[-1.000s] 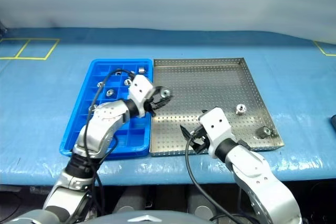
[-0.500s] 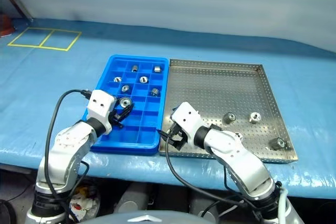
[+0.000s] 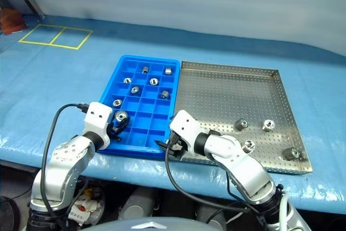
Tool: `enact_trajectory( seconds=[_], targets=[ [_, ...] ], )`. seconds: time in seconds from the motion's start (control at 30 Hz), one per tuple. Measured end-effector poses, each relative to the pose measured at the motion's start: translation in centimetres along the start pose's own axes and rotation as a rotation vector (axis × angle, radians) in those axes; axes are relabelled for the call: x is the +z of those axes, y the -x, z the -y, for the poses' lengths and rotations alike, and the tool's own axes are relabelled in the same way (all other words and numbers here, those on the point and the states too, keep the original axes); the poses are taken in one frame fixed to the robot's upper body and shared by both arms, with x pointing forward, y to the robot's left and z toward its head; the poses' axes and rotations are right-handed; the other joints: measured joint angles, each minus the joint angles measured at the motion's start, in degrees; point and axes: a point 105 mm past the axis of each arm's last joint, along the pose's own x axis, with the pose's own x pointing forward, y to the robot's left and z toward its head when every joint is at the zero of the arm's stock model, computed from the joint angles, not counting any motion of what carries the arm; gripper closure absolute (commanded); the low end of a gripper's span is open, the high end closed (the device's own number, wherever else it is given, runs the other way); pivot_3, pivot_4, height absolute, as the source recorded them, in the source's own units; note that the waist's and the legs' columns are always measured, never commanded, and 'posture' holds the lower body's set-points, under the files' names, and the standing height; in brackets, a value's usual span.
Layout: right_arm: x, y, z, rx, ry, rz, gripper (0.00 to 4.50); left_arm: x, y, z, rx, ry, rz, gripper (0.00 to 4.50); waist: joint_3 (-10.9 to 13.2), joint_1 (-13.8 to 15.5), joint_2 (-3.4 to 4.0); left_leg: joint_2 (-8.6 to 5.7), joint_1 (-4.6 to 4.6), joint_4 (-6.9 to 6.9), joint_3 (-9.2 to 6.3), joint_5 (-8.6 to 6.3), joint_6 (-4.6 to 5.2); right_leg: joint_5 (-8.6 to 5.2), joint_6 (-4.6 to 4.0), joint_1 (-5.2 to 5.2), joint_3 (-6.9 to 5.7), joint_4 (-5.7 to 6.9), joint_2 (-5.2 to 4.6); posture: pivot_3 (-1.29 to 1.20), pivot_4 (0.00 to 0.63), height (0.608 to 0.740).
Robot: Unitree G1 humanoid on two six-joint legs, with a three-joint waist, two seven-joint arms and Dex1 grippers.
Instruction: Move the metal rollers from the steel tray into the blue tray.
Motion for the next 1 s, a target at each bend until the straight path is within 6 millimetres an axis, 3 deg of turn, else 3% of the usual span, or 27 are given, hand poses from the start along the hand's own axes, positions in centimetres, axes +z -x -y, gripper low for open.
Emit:
enact_trajectory(
  seconds=[0.03,0.23,0.27,0.4,0.53,0.8,1.0],
  targets=[
    [0.0,0.0,0.0,-0.002,0.001,0.002,0.0,0.0,-0.1,0.0,-0.003,0.002,-0.003,1.97,0.0,-0.02,0.0,0.0,0.0,0.0,0.0,0.0,0.0,0.0,0.0,0.0,0.0,0.0,-0.01,0.31,0.15,0.74],
    [0.0,0.3,0.0,-0.023,-0.007,0.003,0.0,0.6,-0.8,0.6,-0.058,0.019,0.016,0.14,0.0,-0.41,0.0,-0.01,-0.01,-0.01,0.0,0.0,-0.01,-0.01,-0.01,-0.01,-0.03,-0.02,-0.04,0.25,0.15,0.74],
    [-0.1,0.4,0.0,-0.03,-0.01,0.003,0.0,1.0,-0.9,0.7,-0.066,0.02,0.027,0.02,0.0,-0.49,0.0,-0.01,-0.01,-0.02,0.0,0.0,0.0,-0.01,-0.02,-0.01,-0.03,-0.03,-0.04,0.24,0.15,0.74],
    [0.1,1.2,0.3,-0.079,-0.018,0.014,0.0,3.7,-1.5,0.9,-0.101,0.009,0.117,0.02,0.0,-0.87,0.0,-0.02,-0.02,-0.02,0.0,0.0,0.0,-0.01,-0.01,0.01,-0.05,-0.03,-0.05,0.2,0.15,0.74],
    [-1.0,2.9,0.9,-0.172,-0.063,-0.017,0.0,5.9,-2.6,1.7,-0.18,-0.014,0.171,0.02,0.0,-1.42,0.0,-0.07,-0.04,-0.02,0.01,0.0,0.0,-0.01,-0.01,0.02,-0.05,-0.06,-0.07,0.14,0.15,0.74],
    [-3.4,8.0,2.1,-0.449,-0.154,-0.099,0.0,9.2,-6.0,8.2,-0.488,-0.104,0.227,0.02,-0.01,-4.53,0.0,-0.11,-0.05,0.03,0.01,0.0,0.02,-0.01,0.0,0.04,-0.01,-0.05,-0.03,-0.01,0.15,0.74],
    [-4.1,10.2,1.6,-0.58,-0.211,-0.122,0.0,9.9,-8.0,12.8,-0.653,-0.142,0.235,0.02,-0.03,-8.24,0.04,-0.17,0.03,0.04,0.06,0.0,0.02,-0.01,0.0,0.04,0.1,0.02,0.12,-0.12,0.15,0.74]
  ],
)
